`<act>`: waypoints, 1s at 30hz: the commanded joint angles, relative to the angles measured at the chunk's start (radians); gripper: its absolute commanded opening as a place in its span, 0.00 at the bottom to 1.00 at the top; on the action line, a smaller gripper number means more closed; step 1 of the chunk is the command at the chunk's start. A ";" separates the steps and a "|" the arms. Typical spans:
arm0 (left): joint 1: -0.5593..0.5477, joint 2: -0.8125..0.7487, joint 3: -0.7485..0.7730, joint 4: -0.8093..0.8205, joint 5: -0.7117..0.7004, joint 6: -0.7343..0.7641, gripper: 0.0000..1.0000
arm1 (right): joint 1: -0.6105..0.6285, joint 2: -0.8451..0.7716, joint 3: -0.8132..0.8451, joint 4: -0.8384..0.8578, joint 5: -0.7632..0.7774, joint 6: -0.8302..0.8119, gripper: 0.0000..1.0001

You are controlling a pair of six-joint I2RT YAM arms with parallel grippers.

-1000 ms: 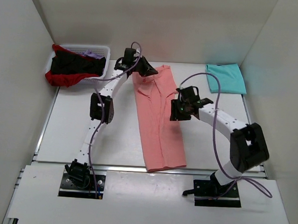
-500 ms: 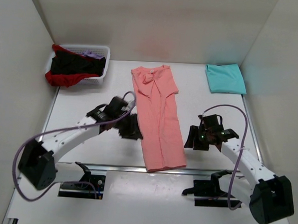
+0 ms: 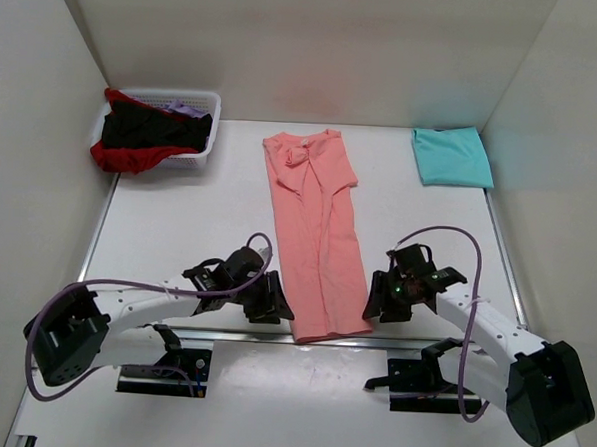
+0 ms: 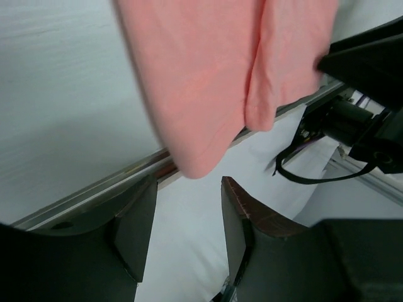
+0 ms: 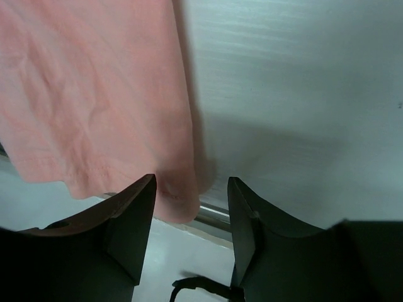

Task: Fold and stack the t-shirts
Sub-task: Grab the bottom of the folded rectangular tshirt with both arms

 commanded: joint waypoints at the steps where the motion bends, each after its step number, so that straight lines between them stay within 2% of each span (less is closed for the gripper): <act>1: -0.023 0.033 0.017 0.124 -0.054 -0.067 0.56 | 0.031 0.007 -0.022 0.031 -0.015 0.047 0.46; 7: -0.086 0.173 0.080 0.121 -0.101 -0.056 0.58 | 0.089 0.028 -0.028 0.066 -0.026 0.088 0.41; 12: -0.147 0.250 0.132 0.081 -0.114 -0.055 0.57 | 0.120 0.050 -0.016 0.066 -0.026 0.099 0.40; 14: -0.155 0.265 0.138 0.081 -0.121 -0.064 0.56 | 0.128 0.054 -0.013 0.065 -0.026 0.101 0.32; 15: -0.161 0.279 0.135 0.077 -0.120 -0.064 0.52 | 0.129 0.062 -0.013 0.071 -0.028 0.099 0.25; 17: -0.161 0.279 0.132 0.069 -0.104 -0.058 0.29 | 0.141 0.065 -0.013 0.059 -0.035 0.102 0.07; 19: -0.159 0.252 0.105 0.058 -0.107 -0.064 0.15 | 0.148 0.064 -0.005 0.046 -0.046 0.101 0.00; 20: -0.153 0.232 0.089 0.054 -0.097 -0.064 0.08 | 0.146 0.068 0.006 0.040 -0.052 0.090 0.00; 24: -0.139 0.146 0.034 0.000 -0.063 -0.064 0.00 | 0.165 0.050 0.018 -0.001 -0.104 0.091 0.00; 27: -0.120 0.080 0.043 -0.118 -0.061 -0.030 0.00 | 0.211 0.044 0.027 -0.049 -0.152 0.102 0.00; 30: -0.075 0.029 0.043 -0.161 -0.026 -0.015 0.00 | 0.225 0.063 0.065 -0.075 -0.196 0.092 0.00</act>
